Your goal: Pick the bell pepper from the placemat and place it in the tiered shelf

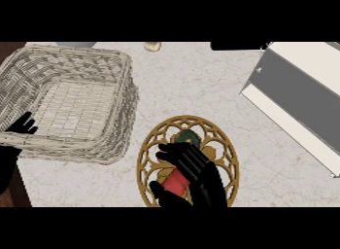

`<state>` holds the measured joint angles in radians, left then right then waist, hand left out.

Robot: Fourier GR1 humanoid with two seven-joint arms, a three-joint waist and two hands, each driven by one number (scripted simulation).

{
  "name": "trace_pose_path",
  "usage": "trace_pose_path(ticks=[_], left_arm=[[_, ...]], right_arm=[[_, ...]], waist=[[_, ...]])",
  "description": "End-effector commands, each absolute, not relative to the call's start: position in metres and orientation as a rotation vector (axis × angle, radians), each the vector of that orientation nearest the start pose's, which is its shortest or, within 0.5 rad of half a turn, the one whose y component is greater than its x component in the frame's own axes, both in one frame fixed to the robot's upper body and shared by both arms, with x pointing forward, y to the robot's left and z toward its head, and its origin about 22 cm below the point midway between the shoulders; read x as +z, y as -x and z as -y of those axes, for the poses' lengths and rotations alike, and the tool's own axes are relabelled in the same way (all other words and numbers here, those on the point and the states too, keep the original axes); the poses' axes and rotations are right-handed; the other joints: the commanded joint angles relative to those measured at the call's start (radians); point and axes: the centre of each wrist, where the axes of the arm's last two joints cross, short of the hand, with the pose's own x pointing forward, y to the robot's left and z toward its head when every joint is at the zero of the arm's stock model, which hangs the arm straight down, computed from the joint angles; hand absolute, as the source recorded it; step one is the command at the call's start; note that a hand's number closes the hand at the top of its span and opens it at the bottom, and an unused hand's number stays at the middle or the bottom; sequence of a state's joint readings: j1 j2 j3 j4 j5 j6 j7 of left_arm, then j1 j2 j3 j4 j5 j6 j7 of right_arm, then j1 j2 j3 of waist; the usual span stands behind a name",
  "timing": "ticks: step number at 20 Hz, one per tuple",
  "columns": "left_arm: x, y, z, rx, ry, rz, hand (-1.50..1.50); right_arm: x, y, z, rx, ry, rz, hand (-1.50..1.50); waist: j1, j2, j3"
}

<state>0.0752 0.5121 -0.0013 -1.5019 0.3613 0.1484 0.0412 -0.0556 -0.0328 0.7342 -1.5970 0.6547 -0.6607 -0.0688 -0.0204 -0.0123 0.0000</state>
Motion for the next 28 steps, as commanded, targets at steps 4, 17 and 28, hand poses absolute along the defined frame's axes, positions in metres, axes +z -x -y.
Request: trace_pose_path(ticks=[4,17,28], left_arm=[[0.008,-0.21,-0.364,-0.012,-0.293,1.319,0.0],[0.008,-0.209,-0.366,0.005,-0.307,1.336,0.0],[0.001,-0.223,-0.346,-0.032,-0.24,1.338,0.0]], right_arm=[[-0.024,-0.131,0.046,0.624,0.646,2.013,-1.5],[-0.017,-0.106,0.05,1.225,1.107,1.385,-1.5],[0.045,-0.113,0.017,1.36,1.286,1.113,-1.5]], waist=[[-0.017,-0.001,-0.005],[-0.025,0.008,-0.008],[0.028,0.017,-0.001]])
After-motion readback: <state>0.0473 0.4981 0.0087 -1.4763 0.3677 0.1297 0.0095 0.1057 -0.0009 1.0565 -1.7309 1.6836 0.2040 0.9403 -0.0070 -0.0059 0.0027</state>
